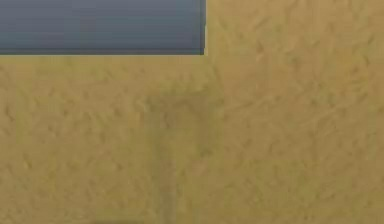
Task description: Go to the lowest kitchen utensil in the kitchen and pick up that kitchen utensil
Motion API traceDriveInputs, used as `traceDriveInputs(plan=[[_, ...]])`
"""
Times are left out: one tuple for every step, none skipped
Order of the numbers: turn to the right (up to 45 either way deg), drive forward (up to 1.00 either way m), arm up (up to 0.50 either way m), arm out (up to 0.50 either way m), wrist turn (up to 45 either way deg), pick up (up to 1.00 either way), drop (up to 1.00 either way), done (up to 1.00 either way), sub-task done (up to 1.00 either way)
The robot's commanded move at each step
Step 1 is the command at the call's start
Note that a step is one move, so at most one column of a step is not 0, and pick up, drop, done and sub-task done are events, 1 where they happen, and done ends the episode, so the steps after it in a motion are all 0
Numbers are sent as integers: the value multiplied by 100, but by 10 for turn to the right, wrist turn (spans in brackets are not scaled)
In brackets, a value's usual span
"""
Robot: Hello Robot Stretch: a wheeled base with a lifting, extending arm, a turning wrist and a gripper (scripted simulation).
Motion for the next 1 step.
traceDriveInputs(plan=[[450, 0, 0, 0, 0, 0, 0, 0, 0]])
